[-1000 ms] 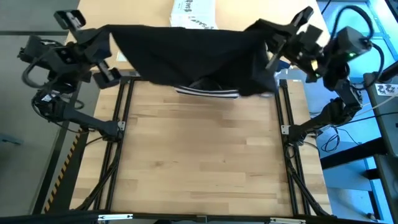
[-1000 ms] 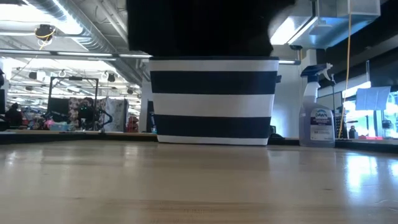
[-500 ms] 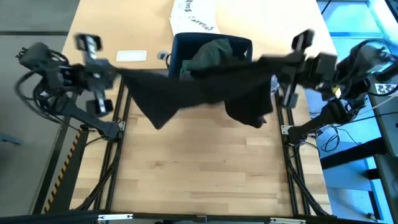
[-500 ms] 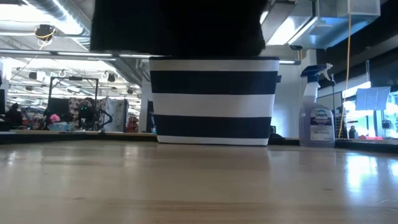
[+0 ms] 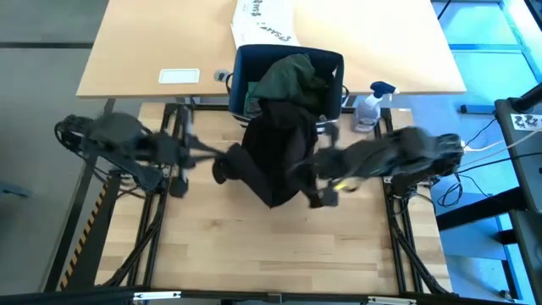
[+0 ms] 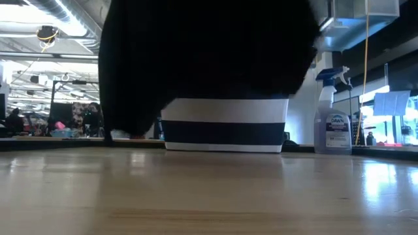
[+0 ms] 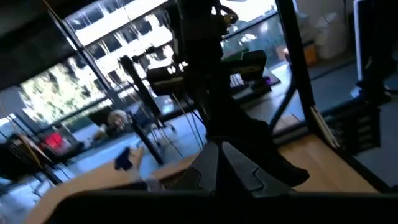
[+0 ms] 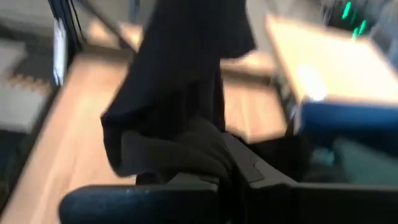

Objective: Fold Laundry from Bin
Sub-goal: Remove the black shirt from the blue bin

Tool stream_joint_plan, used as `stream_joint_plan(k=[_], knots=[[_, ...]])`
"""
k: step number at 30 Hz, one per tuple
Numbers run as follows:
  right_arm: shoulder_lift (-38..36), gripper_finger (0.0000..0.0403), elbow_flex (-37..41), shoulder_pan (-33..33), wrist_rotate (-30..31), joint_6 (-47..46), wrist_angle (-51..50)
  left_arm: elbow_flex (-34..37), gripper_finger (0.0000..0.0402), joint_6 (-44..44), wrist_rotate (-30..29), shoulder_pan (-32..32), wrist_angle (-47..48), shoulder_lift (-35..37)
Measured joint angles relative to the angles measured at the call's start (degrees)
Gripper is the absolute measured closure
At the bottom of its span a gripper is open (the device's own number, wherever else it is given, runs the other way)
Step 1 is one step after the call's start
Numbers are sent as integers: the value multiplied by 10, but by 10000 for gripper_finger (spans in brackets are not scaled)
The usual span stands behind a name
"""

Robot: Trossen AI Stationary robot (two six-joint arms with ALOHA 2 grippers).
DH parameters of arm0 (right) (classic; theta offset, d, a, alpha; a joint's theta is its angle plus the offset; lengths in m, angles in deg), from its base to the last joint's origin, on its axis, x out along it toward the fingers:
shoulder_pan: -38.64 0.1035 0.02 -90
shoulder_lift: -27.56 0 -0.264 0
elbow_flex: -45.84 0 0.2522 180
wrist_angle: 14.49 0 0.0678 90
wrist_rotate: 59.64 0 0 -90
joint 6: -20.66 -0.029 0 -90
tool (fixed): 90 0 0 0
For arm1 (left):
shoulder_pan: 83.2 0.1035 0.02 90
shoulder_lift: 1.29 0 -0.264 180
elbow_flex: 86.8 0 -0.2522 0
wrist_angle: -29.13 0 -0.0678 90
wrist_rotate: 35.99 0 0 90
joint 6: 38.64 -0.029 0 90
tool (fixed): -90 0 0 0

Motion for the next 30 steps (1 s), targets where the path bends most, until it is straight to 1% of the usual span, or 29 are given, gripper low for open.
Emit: stream_joint_plan(k=[2,4,7,10,14,19,24,30], knots=[[8,403,35,-1,0,-23,-2,40,401,25,-22,-8,-1,0],[8,403,87,-1,0,-44,17,82,401,60,-65,-16,-1,0],[-2,403,184,-1,-13,-71,81,147,401,120,-137,-34,1,0],[-15,403,287,-1,-55,-105,171,204,401,188,-175,-64,-8,0],[-23,403,405,3,-117,-162,286,276,401,303,-197,-115,-33,0],[-23,403,512,31,-130,-247,373,367,401,446,-230,-194,-86,0],[-23,403,572,72,-130,-357,389,433,401,585,-236,-253,-120,0],[-23,403,617,136,-128,-499,390,470,401,715,-229,-303,-121,-14]])
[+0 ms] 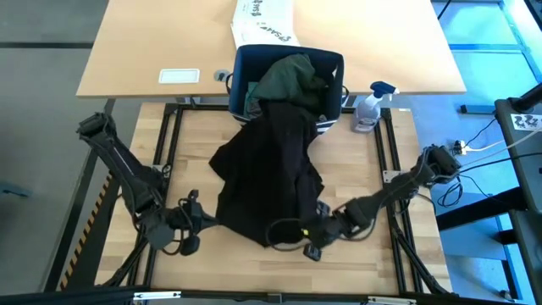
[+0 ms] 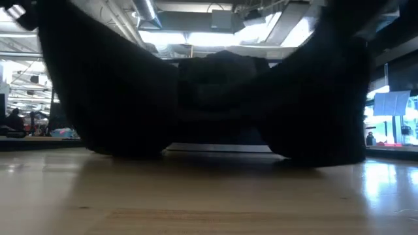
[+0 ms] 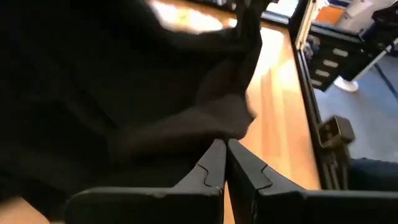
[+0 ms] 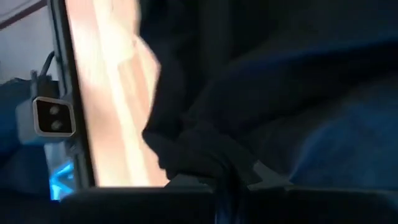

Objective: Fold Laundry from Bin
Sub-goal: Remove the black shirt from the blue bin

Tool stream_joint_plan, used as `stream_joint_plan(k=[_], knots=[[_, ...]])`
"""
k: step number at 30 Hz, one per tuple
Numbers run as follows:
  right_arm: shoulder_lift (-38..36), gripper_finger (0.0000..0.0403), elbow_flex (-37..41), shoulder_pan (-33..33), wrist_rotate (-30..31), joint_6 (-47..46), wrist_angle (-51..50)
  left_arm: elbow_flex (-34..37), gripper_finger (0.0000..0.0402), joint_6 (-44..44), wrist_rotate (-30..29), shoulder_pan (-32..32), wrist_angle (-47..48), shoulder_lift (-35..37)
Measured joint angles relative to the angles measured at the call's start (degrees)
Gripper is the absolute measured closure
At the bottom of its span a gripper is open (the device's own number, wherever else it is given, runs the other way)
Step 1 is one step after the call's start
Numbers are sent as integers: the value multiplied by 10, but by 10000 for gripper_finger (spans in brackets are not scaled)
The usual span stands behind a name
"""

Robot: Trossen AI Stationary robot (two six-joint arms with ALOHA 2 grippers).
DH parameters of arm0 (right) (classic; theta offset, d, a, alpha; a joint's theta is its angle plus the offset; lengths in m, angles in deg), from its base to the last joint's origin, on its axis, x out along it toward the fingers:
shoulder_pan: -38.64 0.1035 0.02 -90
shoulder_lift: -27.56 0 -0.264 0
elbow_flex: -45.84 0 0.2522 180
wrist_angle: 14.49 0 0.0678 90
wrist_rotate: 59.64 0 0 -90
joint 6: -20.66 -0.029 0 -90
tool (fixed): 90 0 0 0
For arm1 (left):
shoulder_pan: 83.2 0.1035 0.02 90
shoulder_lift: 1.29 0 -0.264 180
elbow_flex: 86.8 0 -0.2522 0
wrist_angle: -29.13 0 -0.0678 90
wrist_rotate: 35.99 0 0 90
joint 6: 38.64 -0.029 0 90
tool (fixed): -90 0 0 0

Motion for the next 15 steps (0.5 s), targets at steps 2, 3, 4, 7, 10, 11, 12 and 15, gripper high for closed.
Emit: stream_joint_plan(k=[2,3,4,7,10,11,12,15], knots=[[0,403,10,22,3,-45,0,1,401,31,21,-11,-1,-14],[1,403,14,33,4,-67,0,1,401,46,34,-15,-3,-23],[2,403,17,44,4,-87,7,1,401,61,49,-19,-2,-32],[12,403,18,76,4,-131,35,1,401,102,102,-31,-15,-64],[28,403,18,105,-10,-157,93,1,401,135,170,-44,-44,-98],[33,403,18,113,-12,-161,112,1,401,144,186,-49,-55,-108],[39,403,18,121,-12,-164,127,1,401,150,198,-54,-67,-118],[53,403,18,137,-11,-183,160,1,401,171,207,-71,-94,-139]])
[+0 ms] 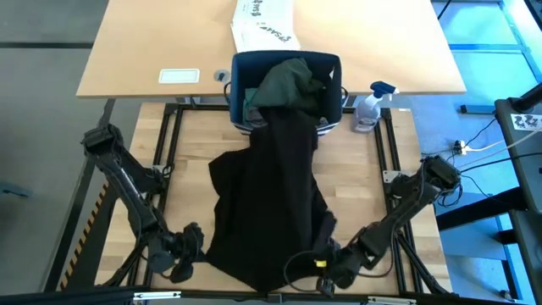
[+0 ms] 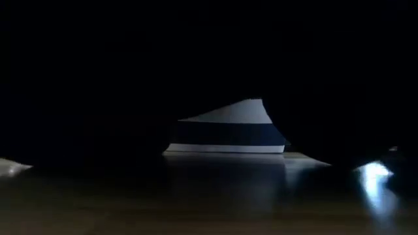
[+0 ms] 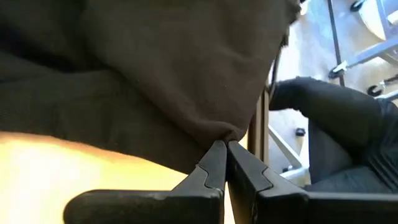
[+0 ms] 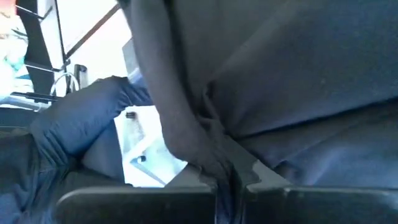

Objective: Fold Laundry from Bin
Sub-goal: Remove the black shirt from the blue bin

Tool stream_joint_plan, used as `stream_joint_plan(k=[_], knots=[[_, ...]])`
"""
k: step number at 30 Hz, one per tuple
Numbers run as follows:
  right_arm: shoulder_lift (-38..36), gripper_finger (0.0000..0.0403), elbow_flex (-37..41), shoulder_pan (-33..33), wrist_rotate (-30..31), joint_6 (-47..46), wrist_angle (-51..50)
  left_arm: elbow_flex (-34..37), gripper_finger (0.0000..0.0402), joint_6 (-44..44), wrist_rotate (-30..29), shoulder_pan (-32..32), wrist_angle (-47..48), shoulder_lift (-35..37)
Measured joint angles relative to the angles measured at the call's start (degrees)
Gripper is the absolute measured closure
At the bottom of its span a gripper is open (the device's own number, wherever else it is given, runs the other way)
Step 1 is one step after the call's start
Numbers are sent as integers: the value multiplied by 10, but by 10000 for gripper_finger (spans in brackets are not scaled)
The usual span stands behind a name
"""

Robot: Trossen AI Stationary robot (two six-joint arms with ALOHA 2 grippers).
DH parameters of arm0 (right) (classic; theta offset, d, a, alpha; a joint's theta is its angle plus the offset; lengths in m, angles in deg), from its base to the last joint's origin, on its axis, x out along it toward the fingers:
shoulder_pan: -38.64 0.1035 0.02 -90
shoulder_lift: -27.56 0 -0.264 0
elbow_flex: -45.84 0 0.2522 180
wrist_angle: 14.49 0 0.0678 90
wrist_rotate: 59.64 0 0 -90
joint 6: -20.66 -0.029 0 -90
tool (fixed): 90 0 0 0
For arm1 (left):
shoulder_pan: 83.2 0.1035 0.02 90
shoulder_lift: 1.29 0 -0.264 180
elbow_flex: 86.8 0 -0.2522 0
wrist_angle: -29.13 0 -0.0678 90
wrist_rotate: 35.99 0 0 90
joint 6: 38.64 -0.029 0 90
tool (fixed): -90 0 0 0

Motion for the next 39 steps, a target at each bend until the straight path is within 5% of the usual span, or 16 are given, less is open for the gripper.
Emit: stream_joint_plan(k=[6,10,18,30,39], knots=[[14,403,0,15,0,-39,-2,-17,401,4,-13,-19,-8,-14],[12,399,0,12,26,-36,-22,-33,401,-22,-78,-17,27,-11],[10,350,-7,-34,10,47,-44,-61,396,-68,-122,16,65,-11],[10,223,-51,-73,-15,146,-68,-124,261,-222,-96,77,106,-11],[10,168,-51,-72,-10,147,-76,-225,213,-336,-293,162,261,-10]])
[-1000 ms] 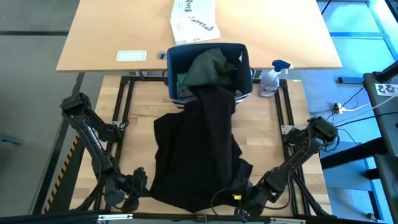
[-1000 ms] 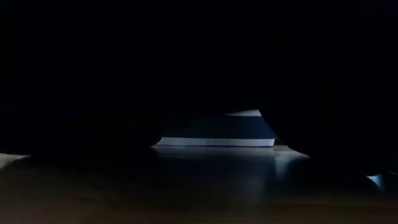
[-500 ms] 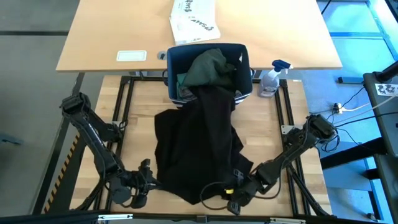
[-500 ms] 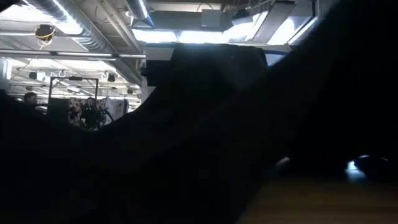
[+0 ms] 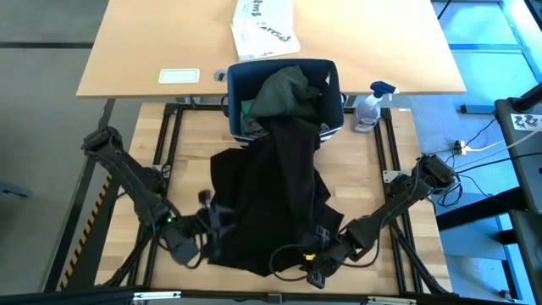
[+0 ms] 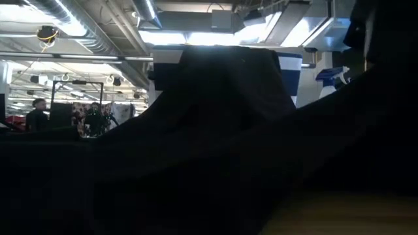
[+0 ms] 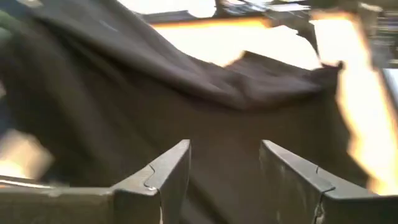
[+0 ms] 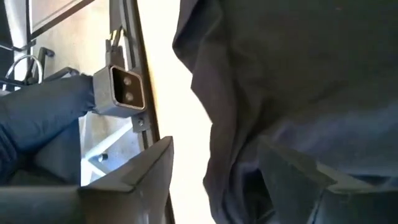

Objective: Fold Laundry from Bin
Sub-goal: Remove the black shirt from the blue bin

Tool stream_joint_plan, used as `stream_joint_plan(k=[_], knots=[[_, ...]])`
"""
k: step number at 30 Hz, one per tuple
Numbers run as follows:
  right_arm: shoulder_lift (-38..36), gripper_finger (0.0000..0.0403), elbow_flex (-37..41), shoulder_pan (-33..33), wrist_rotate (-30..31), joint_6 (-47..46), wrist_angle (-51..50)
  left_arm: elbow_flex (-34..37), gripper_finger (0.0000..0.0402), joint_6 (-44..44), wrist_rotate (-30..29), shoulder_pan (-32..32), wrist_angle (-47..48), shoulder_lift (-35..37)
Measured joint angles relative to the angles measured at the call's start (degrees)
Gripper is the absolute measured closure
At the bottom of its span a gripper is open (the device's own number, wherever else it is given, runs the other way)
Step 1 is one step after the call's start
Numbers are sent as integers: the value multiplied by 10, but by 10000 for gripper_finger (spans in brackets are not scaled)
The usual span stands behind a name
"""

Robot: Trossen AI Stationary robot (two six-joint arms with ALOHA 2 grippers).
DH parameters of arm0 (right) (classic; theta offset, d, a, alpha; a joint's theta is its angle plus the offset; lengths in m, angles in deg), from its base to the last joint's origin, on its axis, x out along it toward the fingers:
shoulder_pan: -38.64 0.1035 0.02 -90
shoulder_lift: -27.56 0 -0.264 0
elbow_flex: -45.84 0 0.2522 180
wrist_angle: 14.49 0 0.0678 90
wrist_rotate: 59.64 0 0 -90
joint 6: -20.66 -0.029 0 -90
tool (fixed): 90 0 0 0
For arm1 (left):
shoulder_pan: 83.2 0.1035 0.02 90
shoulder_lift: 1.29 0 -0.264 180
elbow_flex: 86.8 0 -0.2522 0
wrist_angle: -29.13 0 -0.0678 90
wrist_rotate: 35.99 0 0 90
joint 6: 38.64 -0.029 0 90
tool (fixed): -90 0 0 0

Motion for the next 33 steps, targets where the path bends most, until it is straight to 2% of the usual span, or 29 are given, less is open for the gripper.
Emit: stream_joint_plan(k=[3,7,11,15,21,23,29,33], knots=[[0,155,0,0,0,10,13,-20,213,-75,-17,62,17,0],[0,140,-30,0,5,49,22,-44,212,-161,7,158,42,0],[-2,130,-75,0,47,106,-37,-70,212,-234,14,240,67,8],[-1,127,-127,0,128,148,-145,-85,212,-299,46,306,65,32],[-1,127,-181,-2,327,187,-280,-86,212,-380,146,394,72,41],[-2,127,-190,-10,379,168,-326,-86,212,-396,165,416,75,39],[-6,127,-196,-94,450,73,-429,-86,212,-426,192,455,73,37],[-6,127,-196,-164,486,78,-424,-86,212,-430,207,457,73,37]])
